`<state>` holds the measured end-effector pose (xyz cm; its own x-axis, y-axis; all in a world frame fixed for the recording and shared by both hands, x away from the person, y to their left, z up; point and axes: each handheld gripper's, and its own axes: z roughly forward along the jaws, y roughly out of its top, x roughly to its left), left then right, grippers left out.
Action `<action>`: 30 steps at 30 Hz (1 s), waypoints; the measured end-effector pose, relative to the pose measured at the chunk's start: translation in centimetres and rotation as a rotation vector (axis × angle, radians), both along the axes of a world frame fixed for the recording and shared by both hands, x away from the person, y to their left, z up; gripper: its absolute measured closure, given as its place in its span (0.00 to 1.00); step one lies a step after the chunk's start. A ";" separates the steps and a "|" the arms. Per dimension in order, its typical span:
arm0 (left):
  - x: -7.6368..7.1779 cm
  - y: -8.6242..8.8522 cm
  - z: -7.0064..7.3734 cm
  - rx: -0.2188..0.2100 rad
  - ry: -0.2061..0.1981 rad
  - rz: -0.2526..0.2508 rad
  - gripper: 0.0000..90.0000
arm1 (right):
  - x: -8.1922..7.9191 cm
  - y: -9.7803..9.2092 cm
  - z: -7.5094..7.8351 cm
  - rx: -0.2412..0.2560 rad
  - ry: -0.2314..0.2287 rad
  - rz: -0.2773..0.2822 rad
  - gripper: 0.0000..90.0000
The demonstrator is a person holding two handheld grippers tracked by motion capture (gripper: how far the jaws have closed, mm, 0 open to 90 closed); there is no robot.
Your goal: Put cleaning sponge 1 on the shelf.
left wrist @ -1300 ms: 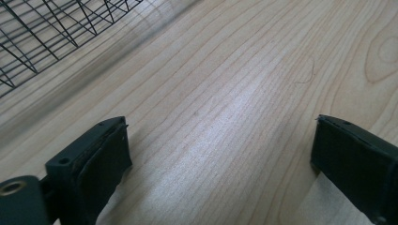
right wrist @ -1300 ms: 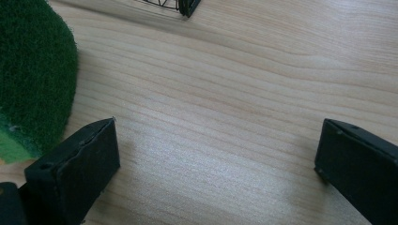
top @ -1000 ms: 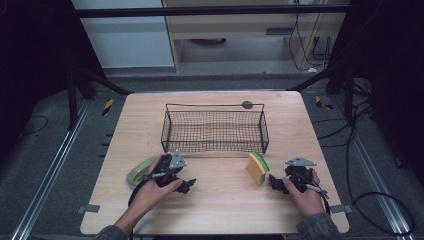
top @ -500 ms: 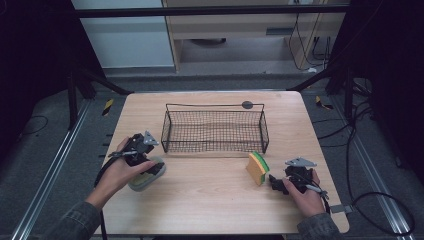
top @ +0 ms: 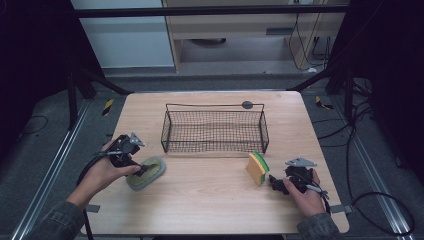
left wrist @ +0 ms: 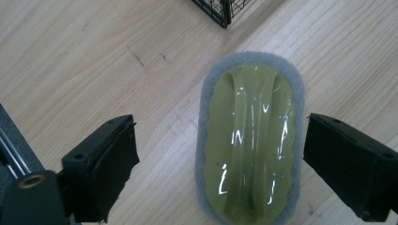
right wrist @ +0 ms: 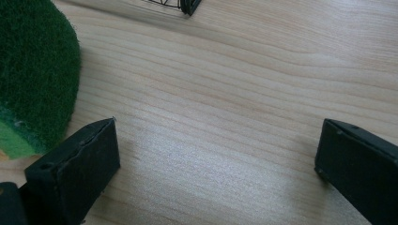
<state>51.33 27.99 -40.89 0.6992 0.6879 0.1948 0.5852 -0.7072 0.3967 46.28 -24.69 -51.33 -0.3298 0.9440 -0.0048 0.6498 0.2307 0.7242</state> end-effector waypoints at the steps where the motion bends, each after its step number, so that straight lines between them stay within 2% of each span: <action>1: 0.0 0.1 -0.1 0.000 0.008 0.004 0.14 | 0.0 0.0 0.0 0.000 0.000 0.000 0.00; 4: 0.2 0.2 -0.4 0.012 0.042 0.007 0.18 | 0.0 0.0 0.0 0.000 0.000 0.000 0.00; 8: 0.2 0.2 -0.5 0.016 0.057 0.002 0.31 | 0.0 0.0 0.0 0.000 0.000 0.000 0.00; 12: 0.4 0.1 -0.7 0.012 0.097 -0.014 0.41 | 0.0 0.0 0.0 0.000 0.000 0.000 0.00; 16: 0.8 -0.3 -1.0 0.036 0.115 -0.024 0.51 | 0.0 0.0 0.0 0.005 0.003 -0.002 0.00; 21: 1.4 -0.7 -1.5 0.031 0.154 -0.038 0.59 | 0.0 0.0 0.0 -0.001 -0.001 0.000 0.00; 30: 1.8 -1.4 -2.0 0.041 0.181 -0.061 0.68 | 0.0 0.0 0.0 -0.001 -0.001 0.000 0.00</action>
